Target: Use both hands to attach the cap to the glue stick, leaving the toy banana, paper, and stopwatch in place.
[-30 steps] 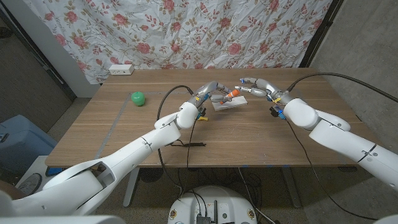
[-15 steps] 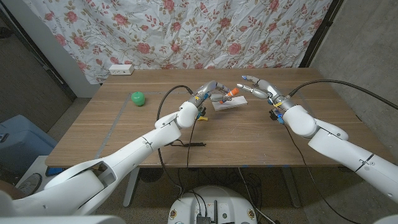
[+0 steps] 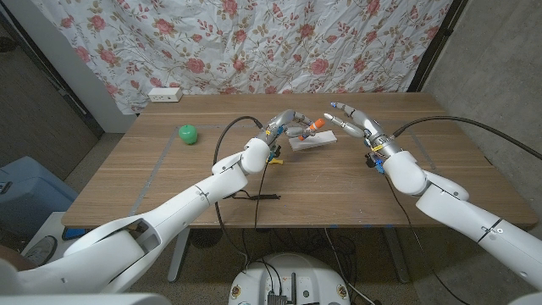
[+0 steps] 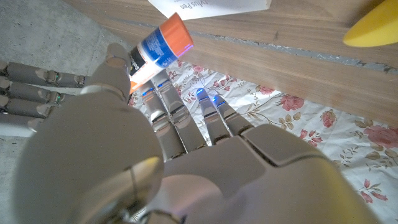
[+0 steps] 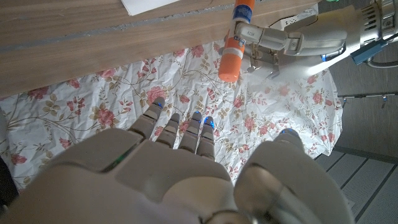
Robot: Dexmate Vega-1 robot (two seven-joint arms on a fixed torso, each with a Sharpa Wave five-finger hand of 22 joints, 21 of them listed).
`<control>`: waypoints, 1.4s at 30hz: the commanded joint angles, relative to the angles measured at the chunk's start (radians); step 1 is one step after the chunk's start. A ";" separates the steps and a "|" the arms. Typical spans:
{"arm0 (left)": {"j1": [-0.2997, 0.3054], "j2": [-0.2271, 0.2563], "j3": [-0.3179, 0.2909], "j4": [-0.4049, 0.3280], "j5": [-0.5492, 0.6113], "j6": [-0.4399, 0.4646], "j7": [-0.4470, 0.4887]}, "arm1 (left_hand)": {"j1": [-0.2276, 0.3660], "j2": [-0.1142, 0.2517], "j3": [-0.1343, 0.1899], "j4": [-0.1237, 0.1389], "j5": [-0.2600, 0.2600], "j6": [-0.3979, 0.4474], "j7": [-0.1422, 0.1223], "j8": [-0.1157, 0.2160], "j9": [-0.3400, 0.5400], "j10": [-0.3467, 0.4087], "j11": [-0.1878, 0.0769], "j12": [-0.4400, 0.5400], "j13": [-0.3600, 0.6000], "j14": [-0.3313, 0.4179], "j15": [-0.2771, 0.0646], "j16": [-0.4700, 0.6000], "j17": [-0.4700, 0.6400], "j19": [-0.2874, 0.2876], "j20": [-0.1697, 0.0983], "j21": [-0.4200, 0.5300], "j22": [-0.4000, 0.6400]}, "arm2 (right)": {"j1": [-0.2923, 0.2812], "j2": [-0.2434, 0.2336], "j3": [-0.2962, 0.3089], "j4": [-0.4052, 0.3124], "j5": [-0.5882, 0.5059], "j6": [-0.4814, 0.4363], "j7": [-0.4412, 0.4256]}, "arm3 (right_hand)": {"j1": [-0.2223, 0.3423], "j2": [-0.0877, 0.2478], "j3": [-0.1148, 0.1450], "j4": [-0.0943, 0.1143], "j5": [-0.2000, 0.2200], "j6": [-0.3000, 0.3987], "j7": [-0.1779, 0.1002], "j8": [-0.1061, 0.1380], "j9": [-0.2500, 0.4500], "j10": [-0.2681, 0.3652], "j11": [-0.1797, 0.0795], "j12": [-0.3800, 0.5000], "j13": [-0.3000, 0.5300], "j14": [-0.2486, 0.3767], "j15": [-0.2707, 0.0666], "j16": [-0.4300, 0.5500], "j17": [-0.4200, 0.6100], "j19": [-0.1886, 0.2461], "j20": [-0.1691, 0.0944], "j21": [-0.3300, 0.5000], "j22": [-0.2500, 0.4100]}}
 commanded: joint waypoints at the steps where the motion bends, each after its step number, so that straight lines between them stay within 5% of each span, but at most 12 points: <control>1: 0.000 -0.006 0.004 0.006 -0.009 -0.006 0.011 | -0.013 0.064 0.003 0.006 0.008 0.064 0.009 0.006 0.008 0.000 -0.007 0.003 0.003 0.006 -0.142 0.001 0.002 0.009 0.001 0.001 0.003 | -0.019 0.026 -0.013 0.007 -0.082 -0.014 -0.048 | -0.027 0.006 -0.004 0.014 -0.012 -0.013 0.016 -0.003 0.000 -0.012 0.000 0.000 0.000 -0.021 -0.014 -0.003 0.004 -0.013 -0.006 -0.002 0.004; 18: 0.002 -0.008 0.001 0.010 -0.015 -0.013 0.021 | -0.014 0.067 0.003 0.007 0.008 0.062 0.011 0.005 0.009 0.000 -0.007 0.003 0.004 0.006 -0.142 0.000 0.002 0.009 0.003 0.001 0.003 | -0.035 0.024 -0.026 -0.012 -0.142 -0.054 -0.053 | -0.062 0.030 -0.004 0.028 -0.028 -0.008 0.017 0.004 0.000 -0.015 -0.002 0.004 -0.002 -0.049 -0.014 -0.004 0.004 -0.044 -0.023 -0.004 0.004; 42: 0.010 -0.001 -0.003 -0.001 -0.013 -0.013 0.031 | -0.016 0.069 0.003 0.007 0.007 0.059 0.013 0.005 0.009 -0.002 -0.007 0.002 0.004 0.005 -0.141 0.000 0.002 0.008 0.004 0.001 0.003 | -0.059 0.028 -0.032 -0.030 -0.165 -0.037 -0.057 | -0.063 0.051 0.006 0.023 -0.036 0.018 0.005 0.012 0.000 -0.001 -0.011 0.010 -0.003 -0.049 -0.015 0.000 -0.003 -0.043 -0.036 0.002 0.004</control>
